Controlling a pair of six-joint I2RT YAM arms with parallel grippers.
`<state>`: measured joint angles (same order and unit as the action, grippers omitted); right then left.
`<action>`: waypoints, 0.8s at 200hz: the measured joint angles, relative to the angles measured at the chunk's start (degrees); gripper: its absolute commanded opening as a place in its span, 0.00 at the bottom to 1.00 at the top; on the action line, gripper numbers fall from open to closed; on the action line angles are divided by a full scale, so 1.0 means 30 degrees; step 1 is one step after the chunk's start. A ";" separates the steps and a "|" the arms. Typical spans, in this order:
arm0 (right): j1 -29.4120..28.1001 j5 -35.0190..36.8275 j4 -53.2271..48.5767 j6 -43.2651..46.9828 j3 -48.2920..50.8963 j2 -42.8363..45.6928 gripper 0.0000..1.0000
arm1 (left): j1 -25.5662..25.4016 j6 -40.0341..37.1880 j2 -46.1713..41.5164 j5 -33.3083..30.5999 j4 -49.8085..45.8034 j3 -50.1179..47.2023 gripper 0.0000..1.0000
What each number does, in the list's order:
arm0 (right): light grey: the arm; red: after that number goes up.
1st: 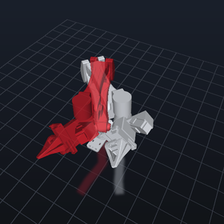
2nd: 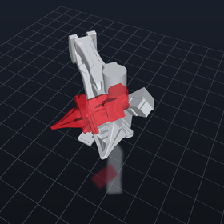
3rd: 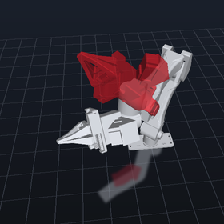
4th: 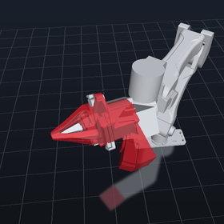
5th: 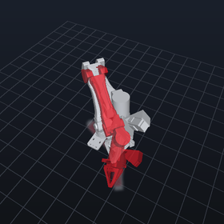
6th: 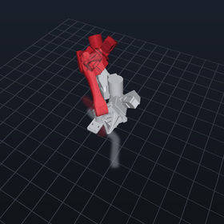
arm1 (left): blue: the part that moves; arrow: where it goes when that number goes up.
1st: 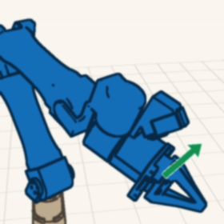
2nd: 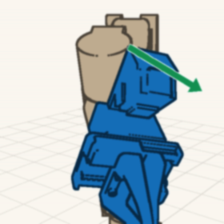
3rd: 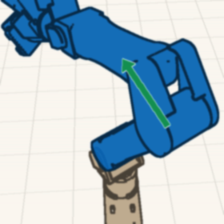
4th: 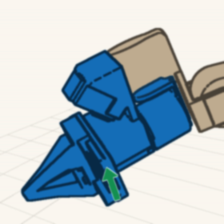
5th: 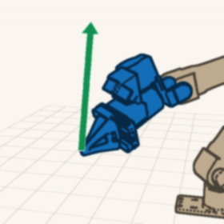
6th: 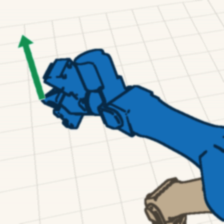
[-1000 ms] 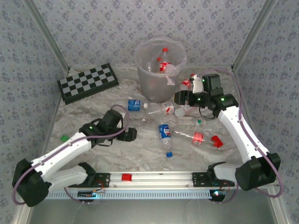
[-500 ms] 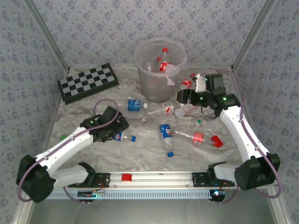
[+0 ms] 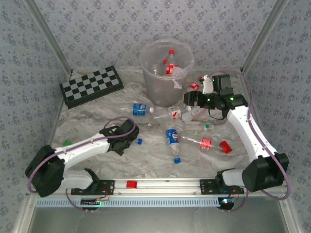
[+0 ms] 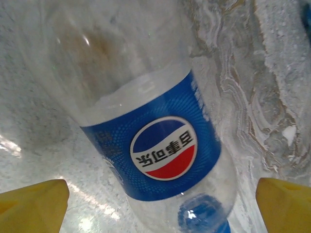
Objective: Put the plastic bottles in the bin
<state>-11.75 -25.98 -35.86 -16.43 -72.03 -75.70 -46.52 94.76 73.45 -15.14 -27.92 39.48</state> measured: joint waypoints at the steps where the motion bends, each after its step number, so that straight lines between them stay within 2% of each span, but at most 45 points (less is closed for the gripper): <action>1: 0.0000 0.0000 0.0000 0.0007 -0.0066 -0.0036 0.79 | -0.0029 0.0029 0.0066 -0.0007 0.0073 0.0000 0.96; 28: 0.0000 0.0007 0.0015 0.0277 -0.0831 -0.0415 0.79 | -0.0423 0.0809 0.1304 -0.0321 0.1224 0.0080 0.94; 34: 0.0000 0.0007 0.0022 0.0284 -0.0838 -0.0415 0.78 | -0.0430 0.0918 0.1545 -0.0357 0.1370 0.0109 0.90; 46: 0.0000 -0.0015 0.0029 0.0284 -0.0838 -0.0415 0.78 | -0.0430 0.1275 0.1967 -0.0444 0.1632 0.0117 0.77; 72: 0.0022 -0.0153 0.0066 0.0277 -0.0787 -0.0452 0.78 | -0.0430 0.1508 0.2237 -0.0699 0.1851 0.0117 0.64; 96: 0.0087 -0.0408 0.0095 0.0270 -0.0714 -0.0444 0.78 | -0.0430 0.1413 0.2193 -0.0918 0.1654 0.0211 0.56; 112: 0.0095 -0.0641 0.0131 0.0204 -0.0663 -0.0437 0.78 | -0.0430 0.1282 0.1909 -0.1282 0.1370 0.0291 0.55; 138: 0.0044 -0.1661 0.1100 0.0051 0.0022 0.0248 0.78 | -0.0430 0.0211 0.1122 -0.1938 0.0670 0.0874 0.53; 160: -0.0306 -0.2674 0.1756 -0.0022 0.0444 0.1399 0.78 | -0.0430 -0.2616 -0.0044 -0.2441 0.1049 0.1443 0.47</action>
<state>-12.67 -34.00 -30.59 -16.49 -70.70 -71.50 -47.81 86.91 73.32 -22.46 -24.77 43.81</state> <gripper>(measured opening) 0.782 0.564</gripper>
